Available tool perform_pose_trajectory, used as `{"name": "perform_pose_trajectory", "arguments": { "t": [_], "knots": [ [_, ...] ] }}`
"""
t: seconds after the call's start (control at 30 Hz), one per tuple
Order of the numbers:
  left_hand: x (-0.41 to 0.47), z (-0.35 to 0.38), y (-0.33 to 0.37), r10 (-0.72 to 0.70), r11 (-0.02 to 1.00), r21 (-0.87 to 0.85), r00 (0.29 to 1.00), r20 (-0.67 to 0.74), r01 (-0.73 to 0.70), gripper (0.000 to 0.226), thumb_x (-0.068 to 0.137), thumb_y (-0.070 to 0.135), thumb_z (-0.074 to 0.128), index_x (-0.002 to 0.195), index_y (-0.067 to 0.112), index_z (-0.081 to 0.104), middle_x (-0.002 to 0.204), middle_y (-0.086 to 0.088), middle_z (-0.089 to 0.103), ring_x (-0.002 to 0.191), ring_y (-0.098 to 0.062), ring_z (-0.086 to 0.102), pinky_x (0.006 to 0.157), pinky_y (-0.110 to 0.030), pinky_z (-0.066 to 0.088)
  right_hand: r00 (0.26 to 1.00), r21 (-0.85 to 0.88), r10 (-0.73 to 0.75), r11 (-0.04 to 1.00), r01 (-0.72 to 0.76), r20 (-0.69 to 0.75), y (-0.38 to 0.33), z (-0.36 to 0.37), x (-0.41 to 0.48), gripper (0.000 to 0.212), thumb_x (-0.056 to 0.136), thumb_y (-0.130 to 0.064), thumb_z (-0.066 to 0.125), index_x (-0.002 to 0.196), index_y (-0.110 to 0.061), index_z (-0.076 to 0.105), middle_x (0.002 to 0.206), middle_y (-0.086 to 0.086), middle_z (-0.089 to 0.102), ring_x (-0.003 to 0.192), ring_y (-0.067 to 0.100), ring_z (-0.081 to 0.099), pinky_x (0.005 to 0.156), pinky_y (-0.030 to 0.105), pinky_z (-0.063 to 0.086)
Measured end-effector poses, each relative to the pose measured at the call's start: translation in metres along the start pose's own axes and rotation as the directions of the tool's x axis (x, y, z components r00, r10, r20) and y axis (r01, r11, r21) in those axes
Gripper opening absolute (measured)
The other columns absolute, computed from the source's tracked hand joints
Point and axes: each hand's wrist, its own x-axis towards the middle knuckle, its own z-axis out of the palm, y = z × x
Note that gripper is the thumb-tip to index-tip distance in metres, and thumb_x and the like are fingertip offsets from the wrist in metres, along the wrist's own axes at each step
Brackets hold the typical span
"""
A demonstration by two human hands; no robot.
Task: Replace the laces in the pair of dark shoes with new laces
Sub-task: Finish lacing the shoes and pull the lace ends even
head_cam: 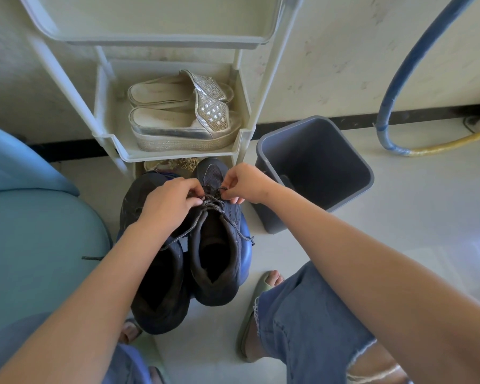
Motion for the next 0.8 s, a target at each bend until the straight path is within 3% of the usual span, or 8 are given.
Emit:
{"name": "perform_pose_trajectory", "arguments": {
  "t": [0.1,0.2,0.37,0.53,0.67,0.8],
  "knots": [
    [0.0,0.003,0.0,0.012,1.0,0.027,0.996,-0.089,-0.009,0.004,0.093,0.023,0.056,0.095,0.024,0.059,0.099,0.002,0.064,0.09,-0.024,0.058,0.075,-0.04,0.046,1.0,0.019,-0.014,1.0,0.014,0.025,-0.002,-0.001,-0.003,0.021,0.083,0.0,0.067,0.104,0.004,0.062,0.093,0.022,0.07,0.075,0.023,0.065,0.079,0.037,0.059],
    [0.0,0.008,0.005,0.046,0.996,0.09,0.98,-0.195,-0.029,0.005,0.097,0.015,0.05,0.098,0.02,0.05,0.091,0.004,0.07,0.063,-0.021,0.055,0.058,-0.034,0.042,1.0,0.026,-0.006,1.0,0.005,0.029,-0.002,-0.003,-0.005,0.025,0.081,0.005,0.065,0.106,0.005,0.061,0.092,0.022,0.068,0.077,0.025,0.064,0.082,0.042,0.057],
    [-0.001,0.01,0.008,0.119,0.974,0.218,0.961,-0.251,-0.064,0.009,0.096,0.011,0.051,0.099,0.019,0.047,0.087,0.006,0.064,0.071,-0.028,0.061,0.054,-0.03,0.027,0.999,0.033,0.011,0.999,-0.013,0.041,-0.003,-0.008,-0.007,0.011,0.085,0.004,0.061,0.094,-0.003,0.059,0.091,0.02,0.068,0.075,0.027,0.067,0.07,0.029,0.058],
    [0.002,0.017,0.005,0.051,0.988,0.15,0.982,-0.179,-0.024,0.017,0.097,0.008,0.043,0.098,0.024,0.036,0.083,0.013,0.041,0.064,-0.02,0.043,0.057,-0.033,0.033,0.987,0.077,0.018,0.997,-0.031,0.162,0.004,-0.012,-0.01,0.01,0.086,-0.002,0.063,0.094,0.003,0.066,0.081,0.016,0.07,0.082,0.031,0.07,0.076,0.036,0.06],
    [0.002,0.018,0.005,0.036,0.998,0.062,0.989,-0.142,-0.027,0.008,0.101,0.018,0.035,0.102,0.026,0.036,0.088,0.011,0.045,0.066,-0.019,0.046,0.058,-0.033,0.033,0.959,0.129,-0.035,0.992,-0.001,0.282,0.005,-0.009,-0.015,0.017,0.089,-0.011,0.066,0.099,0.001,0.069,0.091,0.019,0.071,0.081,0.02,0.069,0.071,0.029,0.06],
    [0.003,0.014,0.009,0.035,0.999,-0.032,0.992,-0.125,-0.04,0.009,0.102,0.026,0.034,0.1,0.03,0.042,0.085,0.009,0.051,0.071,-0.018,0.049,0.06,-0.034,0.033,0.974,0.104,-0.028,0.995,0.005,0.225,0.002,-0.005,-0.013,0.016,0.09,-0.011,0.064,0.098,0.003,0.068,0.081,0.013,0.07,0.082,0.027,0.069,0.072,0.028,0.06]
  ]
}}
